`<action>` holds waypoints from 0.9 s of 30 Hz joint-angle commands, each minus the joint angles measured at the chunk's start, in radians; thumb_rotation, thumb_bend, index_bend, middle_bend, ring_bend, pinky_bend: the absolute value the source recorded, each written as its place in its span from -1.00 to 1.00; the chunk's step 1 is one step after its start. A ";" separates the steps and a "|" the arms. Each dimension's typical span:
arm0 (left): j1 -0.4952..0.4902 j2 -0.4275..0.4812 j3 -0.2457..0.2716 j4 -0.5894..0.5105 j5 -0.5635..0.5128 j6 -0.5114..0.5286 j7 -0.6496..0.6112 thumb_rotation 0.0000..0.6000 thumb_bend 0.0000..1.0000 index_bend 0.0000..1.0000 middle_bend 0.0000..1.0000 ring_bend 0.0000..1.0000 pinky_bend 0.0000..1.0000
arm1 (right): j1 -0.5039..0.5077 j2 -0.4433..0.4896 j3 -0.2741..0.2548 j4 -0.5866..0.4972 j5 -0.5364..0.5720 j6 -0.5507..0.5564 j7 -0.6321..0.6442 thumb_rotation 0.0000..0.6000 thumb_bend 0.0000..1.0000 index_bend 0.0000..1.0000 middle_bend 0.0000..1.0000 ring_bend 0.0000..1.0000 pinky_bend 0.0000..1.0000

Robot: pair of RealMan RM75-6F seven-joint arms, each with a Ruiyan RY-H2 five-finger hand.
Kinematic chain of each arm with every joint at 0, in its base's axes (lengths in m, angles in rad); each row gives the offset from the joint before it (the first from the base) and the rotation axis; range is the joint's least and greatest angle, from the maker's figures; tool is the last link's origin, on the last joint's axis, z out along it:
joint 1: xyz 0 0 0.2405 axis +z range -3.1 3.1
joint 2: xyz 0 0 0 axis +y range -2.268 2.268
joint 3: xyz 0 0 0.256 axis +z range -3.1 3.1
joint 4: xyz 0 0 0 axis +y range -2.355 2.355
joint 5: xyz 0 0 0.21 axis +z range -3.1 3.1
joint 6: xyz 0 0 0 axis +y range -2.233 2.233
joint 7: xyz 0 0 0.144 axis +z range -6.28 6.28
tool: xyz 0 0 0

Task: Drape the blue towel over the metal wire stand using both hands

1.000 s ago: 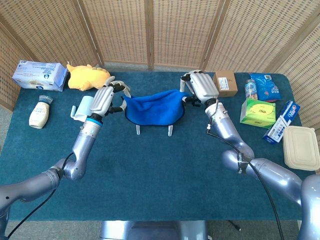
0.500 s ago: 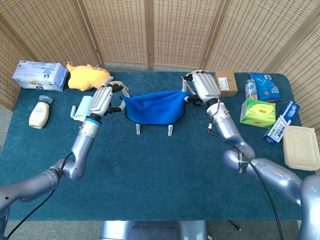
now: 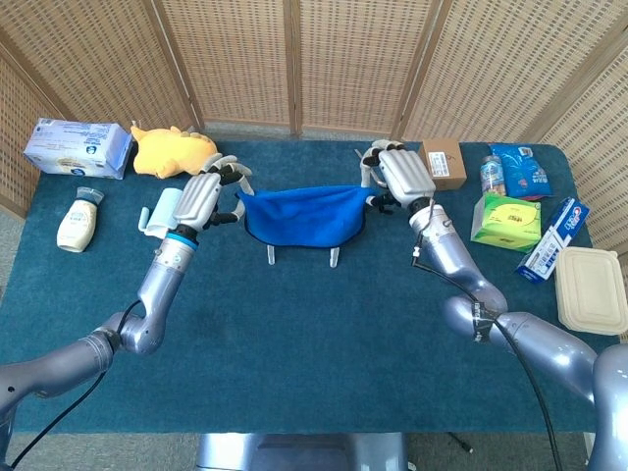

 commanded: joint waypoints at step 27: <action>0.013 0.030 0.027 -0.011 0.007 -0.020 0.052 1.00 -0.10 -0.54 -0.95 -1.00 -1.00 | 0.015 -0.002 -0.041 0.019 -0.016 0.003 -0.118 1.00 -0.96 -0.08 -0.54 -1.00 -0.87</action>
